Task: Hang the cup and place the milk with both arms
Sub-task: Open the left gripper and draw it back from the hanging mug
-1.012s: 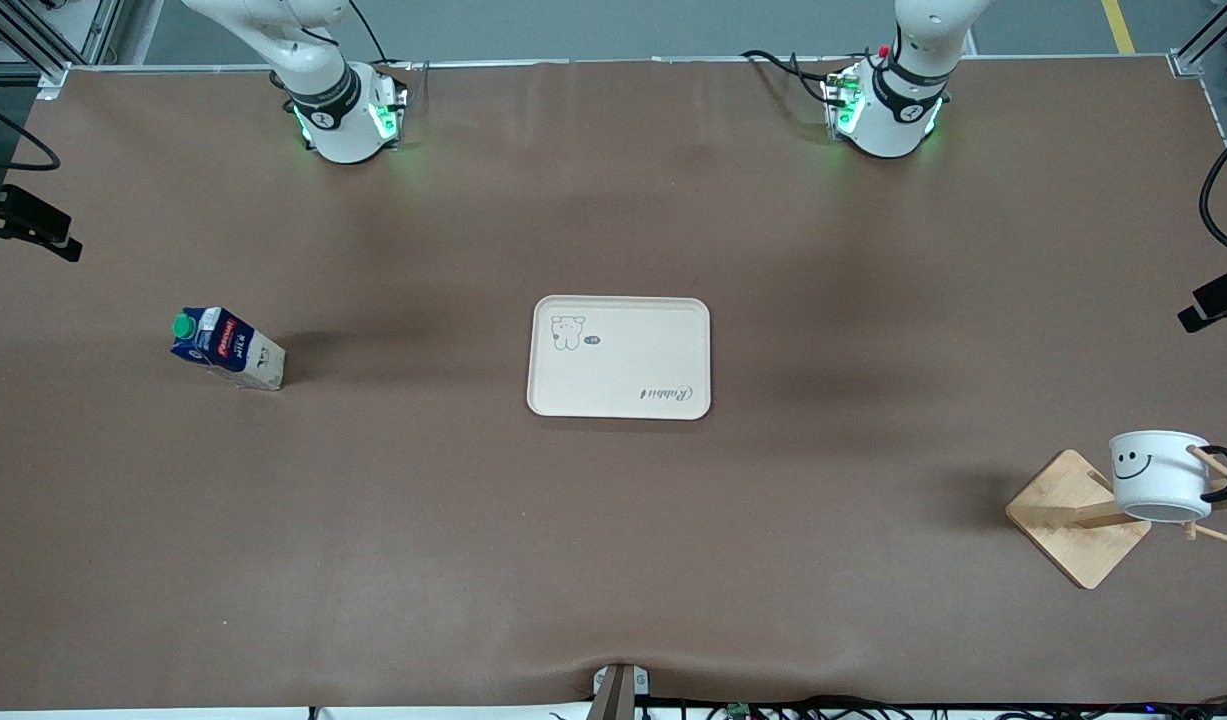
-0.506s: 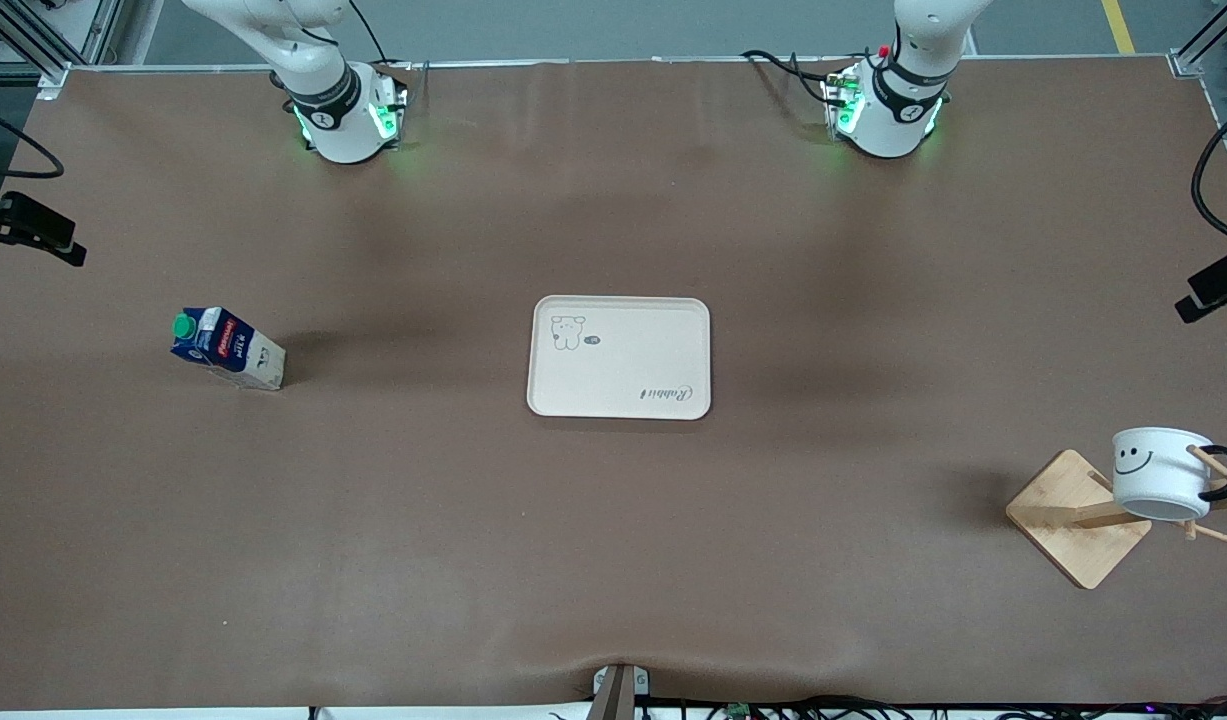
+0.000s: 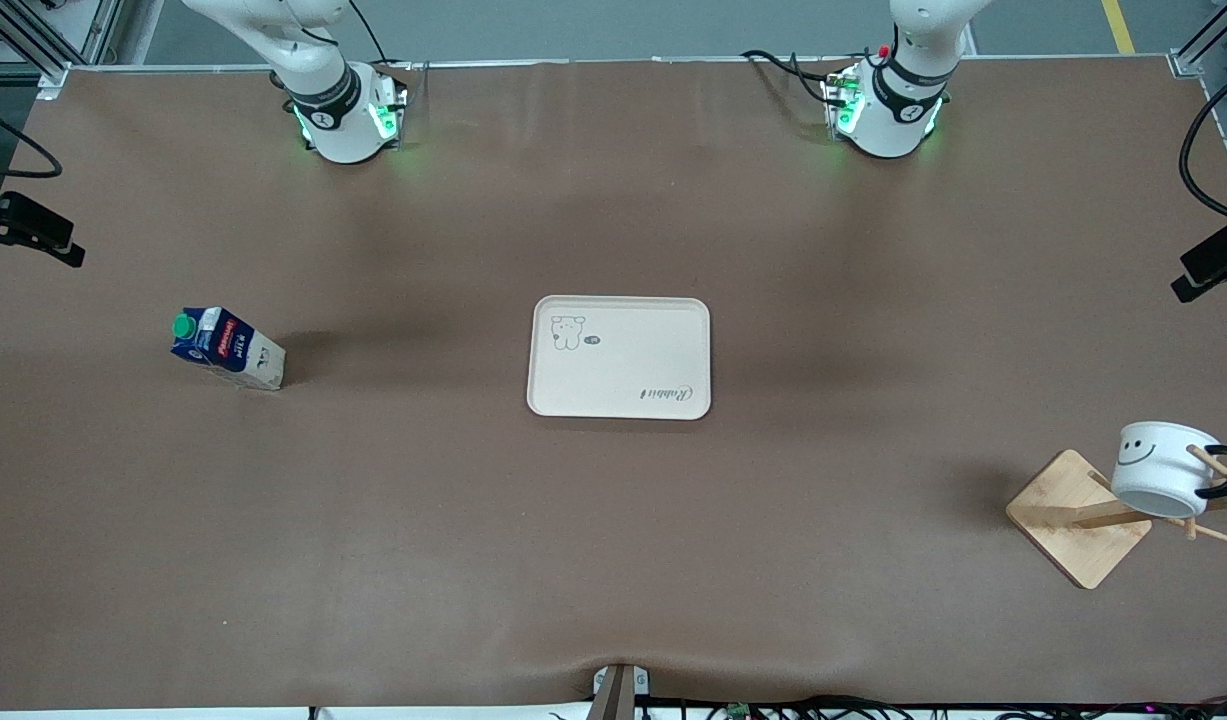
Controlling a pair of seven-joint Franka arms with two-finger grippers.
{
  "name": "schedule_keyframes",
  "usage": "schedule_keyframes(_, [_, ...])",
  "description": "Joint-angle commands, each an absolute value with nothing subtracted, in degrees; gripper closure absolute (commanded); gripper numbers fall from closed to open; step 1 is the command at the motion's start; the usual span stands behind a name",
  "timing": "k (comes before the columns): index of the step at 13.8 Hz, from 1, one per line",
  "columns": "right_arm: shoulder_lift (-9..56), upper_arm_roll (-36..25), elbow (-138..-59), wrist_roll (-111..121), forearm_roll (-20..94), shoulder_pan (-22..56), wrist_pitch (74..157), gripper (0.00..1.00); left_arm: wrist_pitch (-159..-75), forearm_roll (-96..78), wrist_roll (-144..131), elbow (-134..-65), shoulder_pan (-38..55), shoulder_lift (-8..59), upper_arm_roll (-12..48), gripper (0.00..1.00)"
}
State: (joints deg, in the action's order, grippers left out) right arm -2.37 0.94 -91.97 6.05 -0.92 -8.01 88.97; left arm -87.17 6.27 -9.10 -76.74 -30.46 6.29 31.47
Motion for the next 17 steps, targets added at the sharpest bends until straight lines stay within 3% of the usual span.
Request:
schedule_keyframes(1, [-0.62, 1.23, -89.56, 5.62, -0.09, -8.53, 88.51, 0.00, -85.43, 5.89, -8.17, -77.26, -25.68, 4.13, 25.94, 0.00])
schedule_keyframes(10, [-0.26, 1.23, -89.38, 5.62, 0.00, -8.70, 88.07, 0.00, -81.65, 2.72, -5.81, -78.05, -7.40, 0.36, 6.61, 0.00])
schedule_keyframes(17, [-0.18, 1.23, -89.38, 5.62, 0.00, -8.96, 87.89, 0.00, -80.86, 2.64, -1.32, -80.86, -0.62, -3.42, 1.50, 0.00])
